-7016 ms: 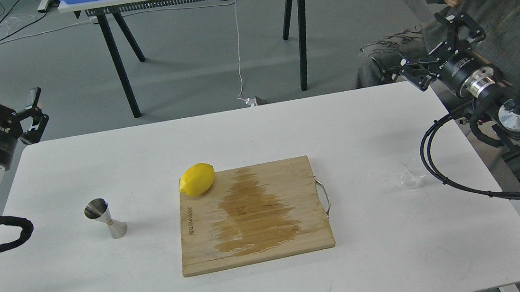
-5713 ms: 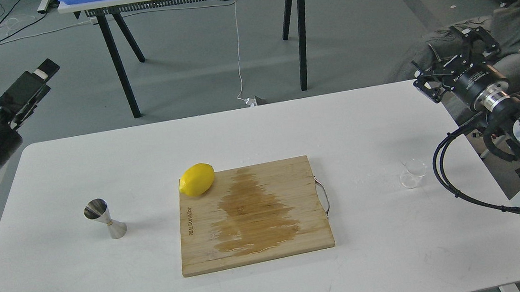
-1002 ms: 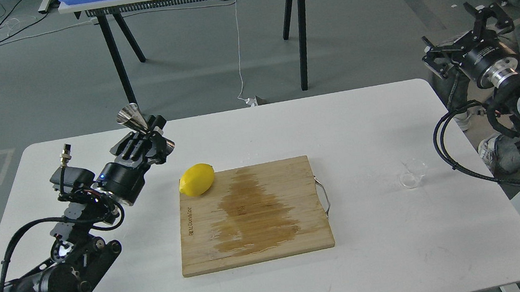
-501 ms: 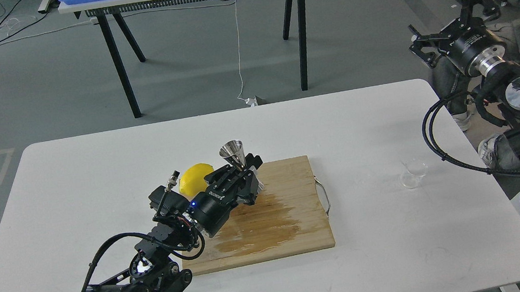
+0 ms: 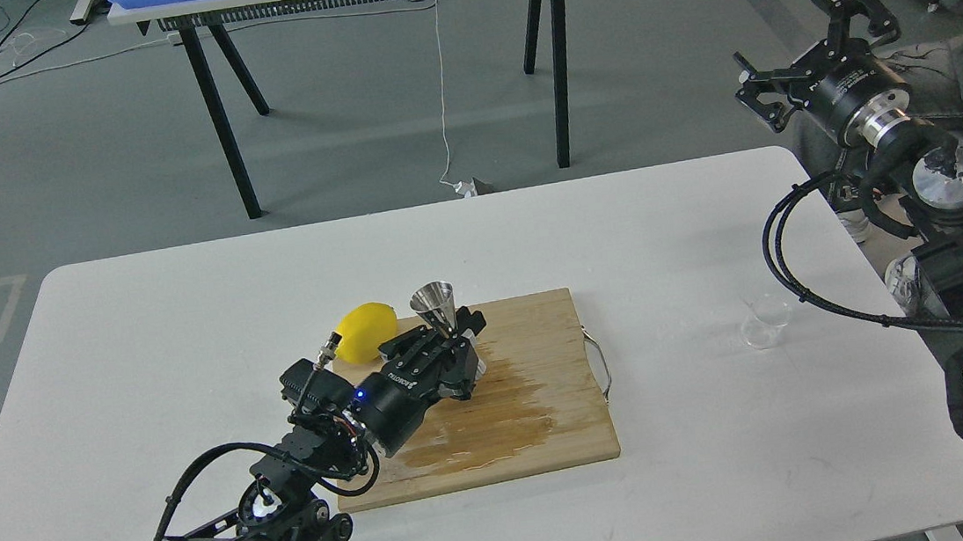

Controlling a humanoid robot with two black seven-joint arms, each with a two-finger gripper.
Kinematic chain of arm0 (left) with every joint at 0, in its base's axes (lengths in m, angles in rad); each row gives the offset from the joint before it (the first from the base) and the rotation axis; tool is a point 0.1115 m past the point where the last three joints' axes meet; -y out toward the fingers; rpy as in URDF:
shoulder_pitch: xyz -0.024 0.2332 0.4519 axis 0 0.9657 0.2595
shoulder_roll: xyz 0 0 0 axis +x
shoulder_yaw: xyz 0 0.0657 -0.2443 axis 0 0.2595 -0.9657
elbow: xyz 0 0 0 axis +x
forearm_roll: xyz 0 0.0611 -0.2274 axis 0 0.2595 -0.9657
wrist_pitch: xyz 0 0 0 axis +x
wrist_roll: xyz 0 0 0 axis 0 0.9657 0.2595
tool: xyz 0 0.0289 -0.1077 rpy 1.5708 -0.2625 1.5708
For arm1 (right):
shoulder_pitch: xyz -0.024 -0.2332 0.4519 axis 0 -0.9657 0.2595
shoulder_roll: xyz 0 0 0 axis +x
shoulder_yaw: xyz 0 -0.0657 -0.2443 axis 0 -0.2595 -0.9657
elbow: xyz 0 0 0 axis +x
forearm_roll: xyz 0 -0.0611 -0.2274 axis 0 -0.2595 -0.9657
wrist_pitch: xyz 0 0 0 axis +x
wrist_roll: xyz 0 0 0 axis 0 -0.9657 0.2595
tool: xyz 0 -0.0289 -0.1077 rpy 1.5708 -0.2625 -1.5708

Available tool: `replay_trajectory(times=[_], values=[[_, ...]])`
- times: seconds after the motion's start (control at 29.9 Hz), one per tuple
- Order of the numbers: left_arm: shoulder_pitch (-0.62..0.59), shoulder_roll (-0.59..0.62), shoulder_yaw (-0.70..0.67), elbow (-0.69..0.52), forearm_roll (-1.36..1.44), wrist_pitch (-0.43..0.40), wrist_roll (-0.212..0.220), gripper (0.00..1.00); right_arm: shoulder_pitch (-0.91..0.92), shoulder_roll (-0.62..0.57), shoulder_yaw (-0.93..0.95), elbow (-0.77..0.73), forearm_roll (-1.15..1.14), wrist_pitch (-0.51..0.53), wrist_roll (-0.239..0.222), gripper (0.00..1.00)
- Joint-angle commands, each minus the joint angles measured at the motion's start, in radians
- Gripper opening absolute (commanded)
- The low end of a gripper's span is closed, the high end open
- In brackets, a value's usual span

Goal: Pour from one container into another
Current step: 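Lower the jigger upright onto the board beside the lemon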

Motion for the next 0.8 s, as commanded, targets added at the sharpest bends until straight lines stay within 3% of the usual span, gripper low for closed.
replay_trajectory(times=[0.0,0.77], values=[[-0.001,0.000,0.000,0.004,-0.001,0.000,0.000,0.18,-0.001,0.001,0.000,0.000,-0.001,0.000,0.000,0.99],[0.000,0.000,0.002,0.031,-0.001,0.000,0.000,0.40,-0.012,0.002,0.000,0.003,0.001,0.000,0.002,0.99]])
